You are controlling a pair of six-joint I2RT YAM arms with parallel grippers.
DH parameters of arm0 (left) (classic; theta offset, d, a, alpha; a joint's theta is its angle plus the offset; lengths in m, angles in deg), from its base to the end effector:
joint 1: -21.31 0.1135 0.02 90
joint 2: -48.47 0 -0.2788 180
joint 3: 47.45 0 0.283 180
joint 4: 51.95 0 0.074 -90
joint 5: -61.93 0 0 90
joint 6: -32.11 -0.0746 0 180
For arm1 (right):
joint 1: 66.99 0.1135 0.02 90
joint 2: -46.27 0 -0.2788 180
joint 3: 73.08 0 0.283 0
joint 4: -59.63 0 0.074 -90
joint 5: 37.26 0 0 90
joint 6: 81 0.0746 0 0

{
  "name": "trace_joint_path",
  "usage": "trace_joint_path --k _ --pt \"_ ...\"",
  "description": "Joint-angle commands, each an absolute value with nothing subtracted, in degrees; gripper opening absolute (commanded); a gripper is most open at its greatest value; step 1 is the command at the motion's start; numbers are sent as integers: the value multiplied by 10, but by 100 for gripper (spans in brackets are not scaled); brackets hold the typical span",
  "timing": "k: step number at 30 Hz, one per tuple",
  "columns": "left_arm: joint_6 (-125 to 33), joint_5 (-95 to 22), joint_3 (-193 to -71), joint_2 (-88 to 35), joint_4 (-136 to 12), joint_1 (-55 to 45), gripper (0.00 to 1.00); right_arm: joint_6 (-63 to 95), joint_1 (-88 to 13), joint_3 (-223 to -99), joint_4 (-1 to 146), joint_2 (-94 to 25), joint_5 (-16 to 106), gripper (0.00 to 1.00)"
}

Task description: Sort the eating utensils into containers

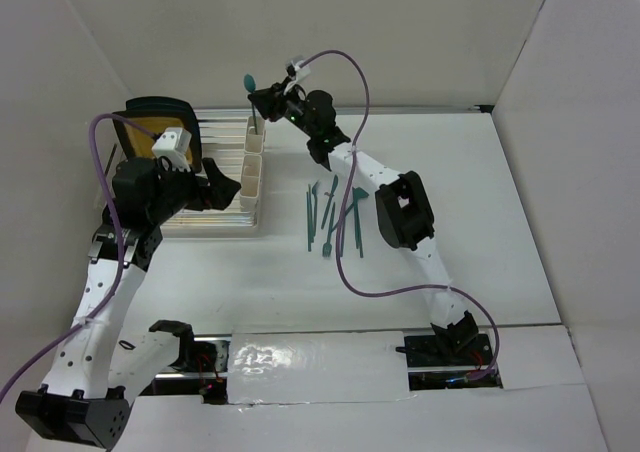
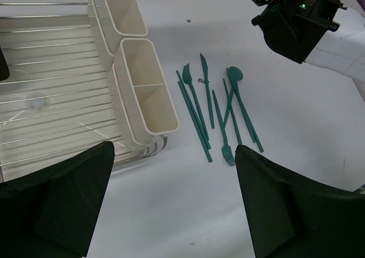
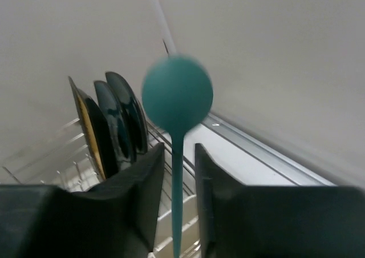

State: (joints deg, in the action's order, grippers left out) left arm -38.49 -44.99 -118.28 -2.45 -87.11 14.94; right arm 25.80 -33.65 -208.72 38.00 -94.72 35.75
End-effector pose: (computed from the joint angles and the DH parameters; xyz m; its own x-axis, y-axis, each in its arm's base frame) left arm 0.2466 -0.0494 0.3881 -0.3745 -0.2779 -0.8846 0.2765 0.8771 -0.3927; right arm 0.5377 0.3798 0.3034 0.0046 0.3339 -0.9426 -0.7952 0.5728 0.1990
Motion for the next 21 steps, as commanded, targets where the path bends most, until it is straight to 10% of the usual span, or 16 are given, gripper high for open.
trace_joint_path --k 1,7,21 --pt "-398 -465 -1187 -26 -841 154 100 249 -341 -2112 357 -942 347 38" --pt "-408 -453 -1192 -9 -845 154 100 240 -337 -2072 440 -888 350 76" --pt "-424 -458 -1170 33 -826 149 100 324 -349 -1761 823 -488 608 88"
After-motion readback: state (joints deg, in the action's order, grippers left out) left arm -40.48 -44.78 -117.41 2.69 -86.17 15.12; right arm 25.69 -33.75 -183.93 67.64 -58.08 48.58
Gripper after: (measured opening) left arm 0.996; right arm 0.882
